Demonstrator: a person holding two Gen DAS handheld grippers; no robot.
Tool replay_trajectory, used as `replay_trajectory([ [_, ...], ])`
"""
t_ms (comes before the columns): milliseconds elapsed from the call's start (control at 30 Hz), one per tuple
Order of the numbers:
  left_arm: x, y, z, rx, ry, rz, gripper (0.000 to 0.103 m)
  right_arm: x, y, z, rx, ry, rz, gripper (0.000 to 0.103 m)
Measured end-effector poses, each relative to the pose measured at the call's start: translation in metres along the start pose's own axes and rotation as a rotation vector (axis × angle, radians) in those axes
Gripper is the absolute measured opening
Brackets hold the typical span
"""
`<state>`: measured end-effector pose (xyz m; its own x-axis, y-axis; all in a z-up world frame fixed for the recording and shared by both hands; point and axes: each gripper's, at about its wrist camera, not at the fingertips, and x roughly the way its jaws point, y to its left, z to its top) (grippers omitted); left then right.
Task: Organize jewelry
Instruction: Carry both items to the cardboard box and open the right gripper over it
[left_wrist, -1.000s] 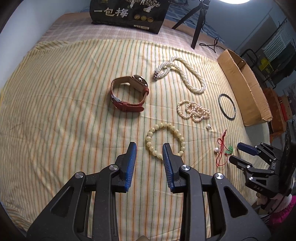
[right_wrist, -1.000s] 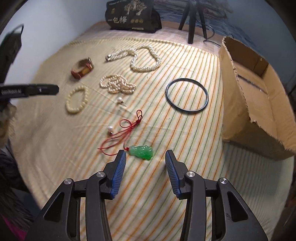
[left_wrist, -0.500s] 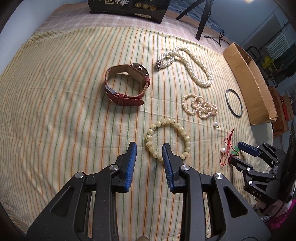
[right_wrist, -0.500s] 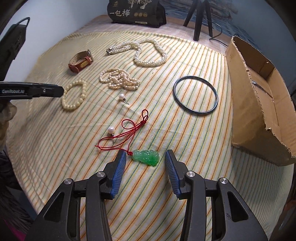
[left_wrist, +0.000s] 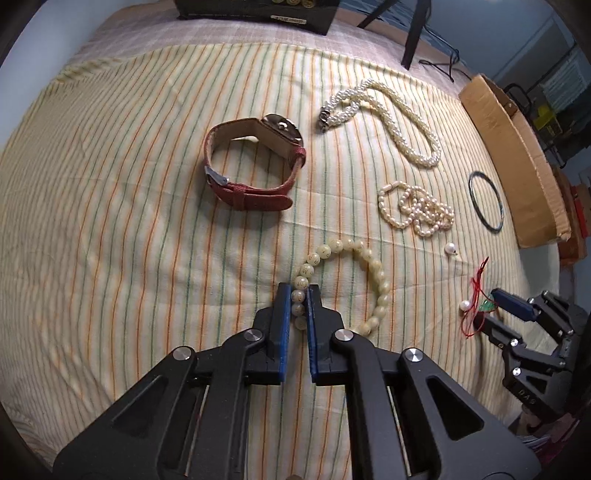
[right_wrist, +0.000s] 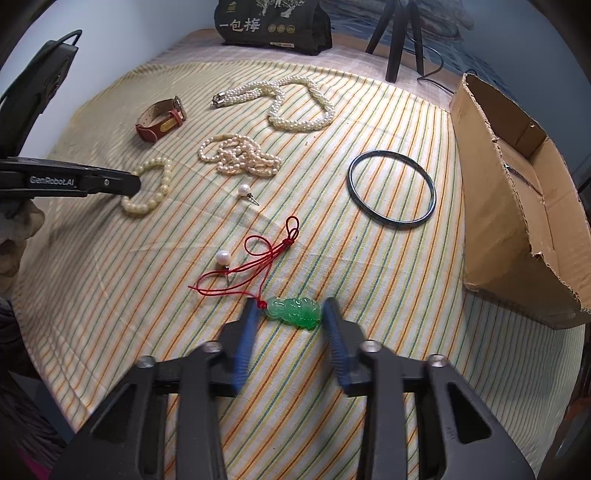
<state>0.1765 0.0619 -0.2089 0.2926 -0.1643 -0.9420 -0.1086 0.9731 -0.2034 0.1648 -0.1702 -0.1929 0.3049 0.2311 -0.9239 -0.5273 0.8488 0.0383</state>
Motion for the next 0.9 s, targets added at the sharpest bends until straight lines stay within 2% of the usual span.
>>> replay_trajectory([
  [167,-0.007,0.004,-0.001,-0.008,-0.019,-0.018,0.005,-0.002,-0.002,0.0,0.004,-0.007,0.005,0.03],
  [367,-0.031,0.004,-0.003,0.0,-0.084,-0.033,0.005,-0.011,-0.005,0.003,0.007,-0.024,0.003,0.03],
  [900,-0.083,-0.029,0.007,0.048,-0.229,-0.115,0.005,-0.067,-0.015,0.022,0.021,-0.179,0.0,0.03],
])
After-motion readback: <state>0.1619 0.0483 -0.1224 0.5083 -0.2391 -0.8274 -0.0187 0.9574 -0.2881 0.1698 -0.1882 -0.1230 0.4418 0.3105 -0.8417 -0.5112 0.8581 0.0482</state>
